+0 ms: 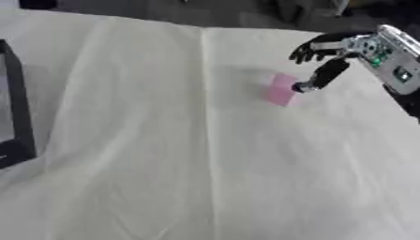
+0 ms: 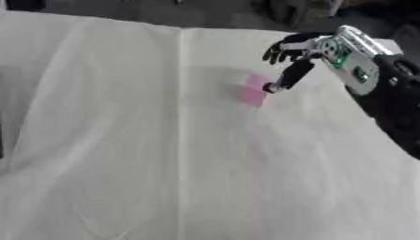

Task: Pick up the objects with one hand, pass them to the other hand, and then place them into the box on the other side of the table.

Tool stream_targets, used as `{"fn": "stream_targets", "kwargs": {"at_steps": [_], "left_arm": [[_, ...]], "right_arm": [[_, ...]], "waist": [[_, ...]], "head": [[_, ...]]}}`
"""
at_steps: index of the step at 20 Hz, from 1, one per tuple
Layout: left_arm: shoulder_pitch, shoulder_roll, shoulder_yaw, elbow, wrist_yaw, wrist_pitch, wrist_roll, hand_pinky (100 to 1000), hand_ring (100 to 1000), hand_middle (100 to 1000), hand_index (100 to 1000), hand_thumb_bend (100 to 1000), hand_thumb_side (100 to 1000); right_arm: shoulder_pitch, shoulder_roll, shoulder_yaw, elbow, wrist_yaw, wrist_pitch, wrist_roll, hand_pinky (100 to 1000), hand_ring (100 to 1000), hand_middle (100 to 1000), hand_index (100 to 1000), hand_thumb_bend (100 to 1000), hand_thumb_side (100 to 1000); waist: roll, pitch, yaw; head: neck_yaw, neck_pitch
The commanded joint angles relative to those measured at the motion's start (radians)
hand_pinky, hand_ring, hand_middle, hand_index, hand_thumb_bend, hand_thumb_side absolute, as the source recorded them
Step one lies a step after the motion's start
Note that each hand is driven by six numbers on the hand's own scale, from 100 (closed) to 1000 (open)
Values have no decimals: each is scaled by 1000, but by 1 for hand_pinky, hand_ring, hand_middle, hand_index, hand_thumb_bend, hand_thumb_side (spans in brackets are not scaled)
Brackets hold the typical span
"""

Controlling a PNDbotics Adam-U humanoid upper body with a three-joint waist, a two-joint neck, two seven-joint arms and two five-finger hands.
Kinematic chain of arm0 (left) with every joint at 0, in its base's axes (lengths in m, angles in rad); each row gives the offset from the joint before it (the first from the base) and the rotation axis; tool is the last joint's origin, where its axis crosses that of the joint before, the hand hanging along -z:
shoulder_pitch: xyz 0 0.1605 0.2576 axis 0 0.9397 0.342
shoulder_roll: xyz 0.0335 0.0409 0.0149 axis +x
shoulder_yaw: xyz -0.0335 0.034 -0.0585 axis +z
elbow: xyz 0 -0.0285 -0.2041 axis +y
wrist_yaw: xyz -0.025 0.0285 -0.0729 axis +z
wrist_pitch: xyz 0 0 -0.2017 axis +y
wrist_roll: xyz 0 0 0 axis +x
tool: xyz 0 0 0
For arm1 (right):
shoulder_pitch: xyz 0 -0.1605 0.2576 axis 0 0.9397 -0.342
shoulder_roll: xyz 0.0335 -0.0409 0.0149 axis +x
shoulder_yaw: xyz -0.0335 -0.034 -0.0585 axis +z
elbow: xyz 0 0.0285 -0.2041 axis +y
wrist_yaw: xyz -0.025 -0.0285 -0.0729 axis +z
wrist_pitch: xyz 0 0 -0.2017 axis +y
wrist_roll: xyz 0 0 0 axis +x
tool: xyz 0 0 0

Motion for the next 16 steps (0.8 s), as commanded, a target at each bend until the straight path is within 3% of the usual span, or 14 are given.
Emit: {"fn": "stream_targets", "kwargs": {"at_steps": [1,8,16], "left_arm": [[-9,9,10,-17,2,-1,5,787,723,818,916,283,1000],[-8,6,11,-17,0,-2,7,791,722,818,916,277,1000],[-11,2,11,-17,-1,-4,4,796,722,818,914,277,1000]], "right_arm": [[-16,-17,0,6,22,14,-10,880,900,825,906,360,418],[-26,10,4,46,49,16,-17,878,898,824,902,355,438],[-37,29,10,91,103,13,-27,882,892,823,890,412,427]], "waist": [[7,-18,2],[9,-14,6],[9,-7,13]], "head": [[2,-4],[4,-6],[2,-9]]}}
